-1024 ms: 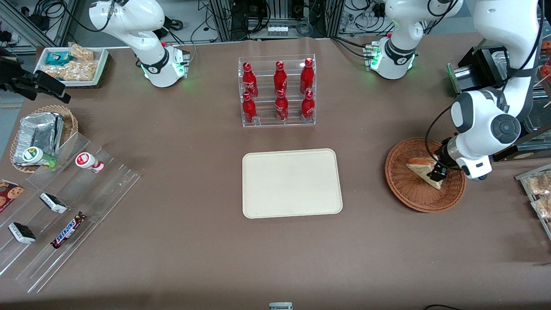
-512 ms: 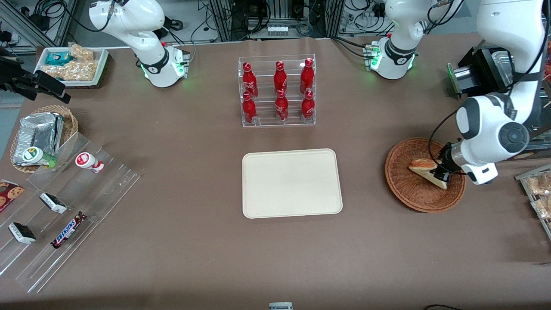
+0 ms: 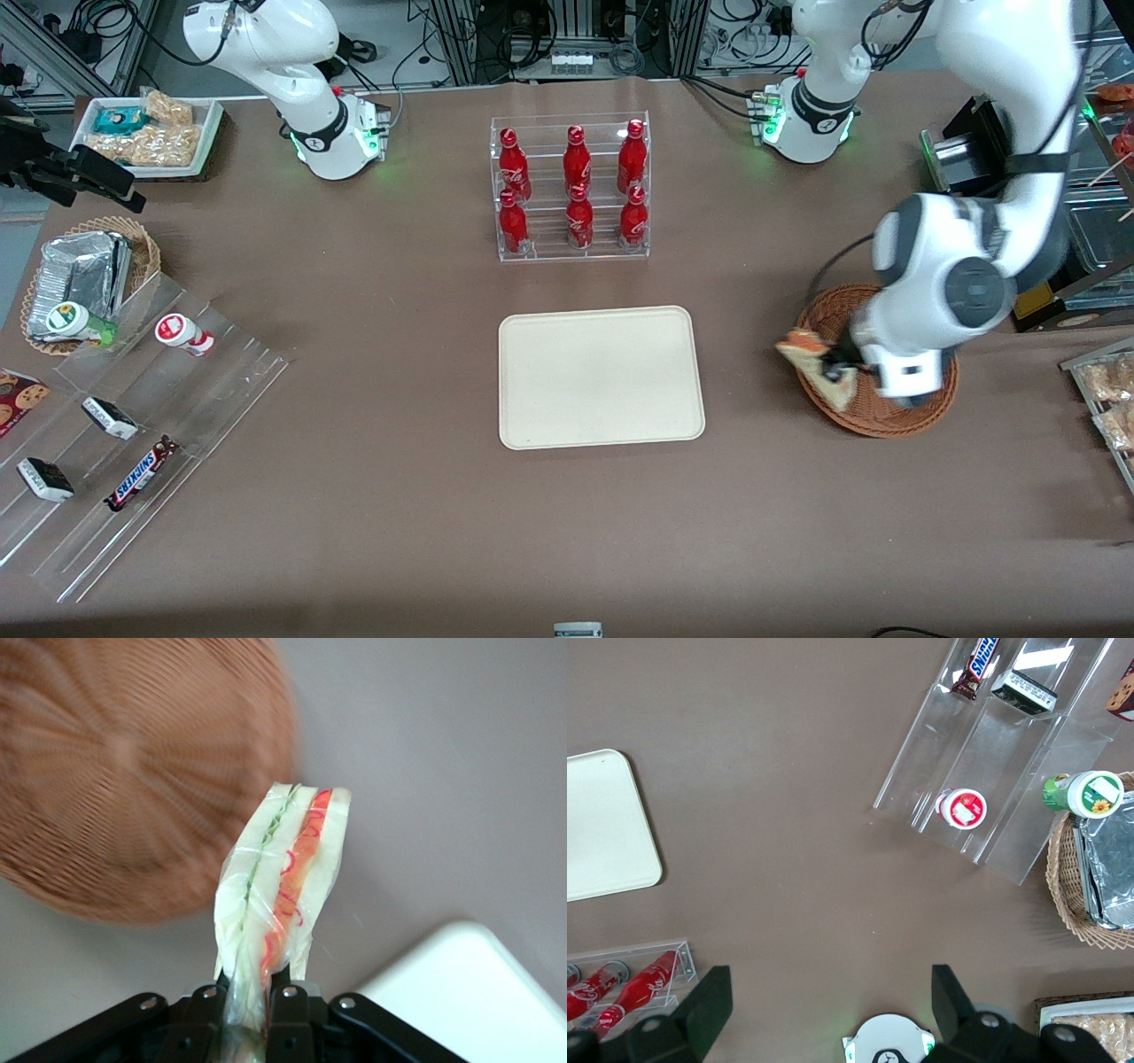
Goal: Place sandwich from basket to tray
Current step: 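Lift the sandwich and carry it with the left gripper over the cream tray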
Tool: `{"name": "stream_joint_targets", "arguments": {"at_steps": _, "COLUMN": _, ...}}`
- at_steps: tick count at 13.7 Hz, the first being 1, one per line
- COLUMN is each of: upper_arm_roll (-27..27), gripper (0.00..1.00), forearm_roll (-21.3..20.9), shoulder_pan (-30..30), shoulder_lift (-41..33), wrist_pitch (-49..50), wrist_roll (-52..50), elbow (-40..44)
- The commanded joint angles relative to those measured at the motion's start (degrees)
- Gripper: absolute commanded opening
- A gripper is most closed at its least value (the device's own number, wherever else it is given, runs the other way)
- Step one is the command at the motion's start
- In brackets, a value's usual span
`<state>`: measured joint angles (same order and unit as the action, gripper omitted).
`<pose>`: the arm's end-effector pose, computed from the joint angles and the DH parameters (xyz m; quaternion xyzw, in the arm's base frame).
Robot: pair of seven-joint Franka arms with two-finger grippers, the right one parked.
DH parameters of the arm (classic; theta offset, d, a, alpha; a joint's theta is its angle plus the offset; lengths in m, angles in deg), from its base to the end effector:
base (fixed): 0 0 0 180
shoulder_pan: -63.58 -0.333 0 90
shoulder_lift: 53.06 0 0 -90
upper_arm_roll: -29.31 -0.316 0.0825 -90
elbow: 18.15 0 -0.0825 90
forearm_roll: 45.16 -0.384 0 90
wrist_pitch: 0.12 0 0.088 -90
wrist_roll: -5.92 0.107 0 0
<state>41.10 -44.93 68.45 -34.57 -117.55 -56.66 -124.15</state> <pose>0.5919 -0.1700 0.3440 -0.9170 -0.3931 0.0668 0.0106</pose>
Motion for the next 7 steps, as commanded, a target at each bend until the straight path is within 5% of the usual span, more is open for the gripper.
{"name": "stream_joint_targets", "arguments": {"at_steps": 1, "upper_arm_roll": 5.9, "gripper": 0.04, "forearm_roll": -0.4, "shoulder_pan": 2.9, "shoulder_lift": 9.4, "wrist_pitch": 1.4, "wrist_roll": 1.7, "elbow": 11.6}}
{"name": "stream_joint_targets", "arguments": {"at_steps": 7, "upper_arm_roll": 6.7, "gripper": 0.04, "forearm_roll": -4.2, "shoulder_pan": 18.1, "shoulder_lift": 21.7, "wrist_pitch": 1.0, "wrist_roll": 1.2, "elbow": 25.0}}
